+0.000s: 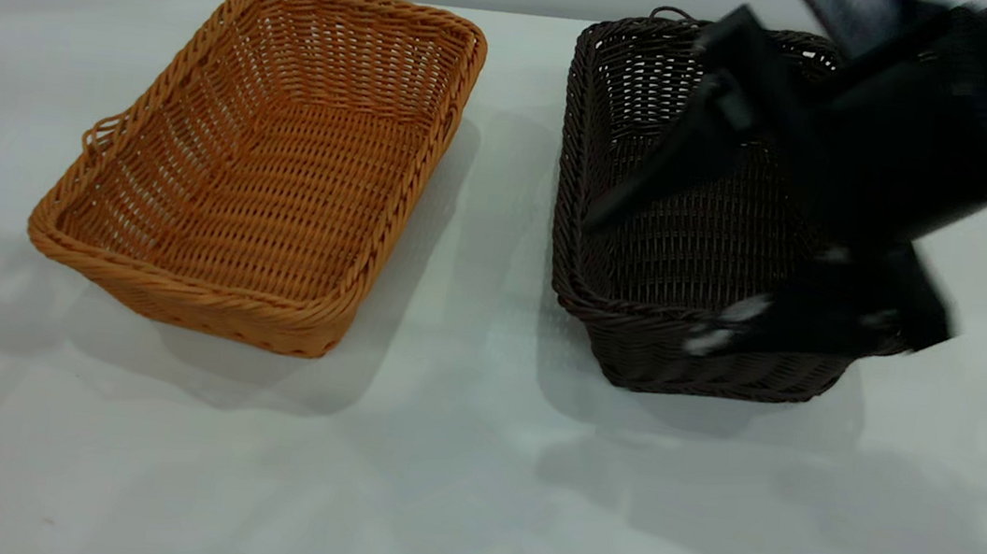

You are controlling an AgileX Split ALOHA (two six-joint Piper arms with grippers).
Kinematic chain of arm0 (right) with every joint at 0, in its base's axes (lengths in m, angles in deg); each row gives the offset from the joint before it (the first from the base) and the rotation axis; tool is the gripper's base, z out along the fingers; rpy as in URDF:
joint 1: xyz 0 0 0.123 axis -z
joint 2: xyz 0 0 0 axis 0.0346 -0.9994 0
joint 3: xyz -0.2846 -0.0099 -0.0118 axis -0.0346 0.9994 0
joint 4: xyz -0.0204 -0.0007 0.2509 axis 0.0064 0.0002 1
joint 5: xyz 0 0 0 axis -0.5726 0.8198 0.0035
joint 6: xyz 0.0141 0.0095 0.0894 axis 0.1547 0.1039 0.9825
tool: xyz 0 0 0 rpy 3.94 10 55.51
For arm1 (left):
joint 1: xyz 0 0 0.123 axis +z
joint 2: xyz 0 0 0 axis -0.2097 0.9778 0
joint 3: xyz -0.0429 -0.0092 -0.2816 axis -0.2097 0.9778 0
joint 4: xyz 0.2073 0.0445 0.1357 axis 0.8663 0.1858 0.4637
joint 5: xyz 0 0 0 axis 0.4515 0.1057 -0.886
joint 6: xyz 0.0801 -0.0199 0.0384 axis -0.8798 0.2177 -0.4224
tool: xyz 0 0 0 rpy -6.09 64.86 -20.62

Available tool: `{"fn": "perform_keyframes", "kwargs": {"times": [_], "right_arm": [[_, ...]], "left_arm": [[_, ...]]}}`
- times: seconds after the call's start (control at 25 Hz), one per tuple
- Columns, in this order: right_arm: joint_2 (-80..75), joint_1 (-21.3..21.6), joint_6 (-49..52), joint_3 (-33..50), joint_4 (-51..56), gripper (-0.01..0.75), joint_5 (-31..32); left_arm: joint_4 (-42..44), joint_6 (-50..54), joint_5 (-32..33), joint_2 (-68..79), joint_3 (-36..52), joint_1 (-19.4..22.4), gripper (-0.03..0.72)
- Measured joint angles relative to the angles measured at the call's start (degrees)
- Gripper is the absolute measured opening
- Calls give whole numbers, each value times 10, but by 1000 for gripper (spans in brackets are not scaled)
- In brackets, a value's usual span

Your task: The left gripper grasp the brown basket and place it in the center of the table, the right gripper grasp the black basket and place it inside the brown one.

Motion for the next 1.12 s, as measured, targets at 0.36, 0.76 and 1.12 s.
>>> {"fn": "perform_keyframes", "kwargs": {"times": [0.36,0.76,1.12], "right_arm": [[-95,0,75,-9,195,576,-24],[-119,-22,193,-12,202,563,-170],[-129,-23,241,-12,205,563,-263]], "left_arm": [[0,-1,-7,1,-3,0,580],[-1,0,-7,2,-3,0,580],[-25,-1,-7,55,-6,0,580]]}}
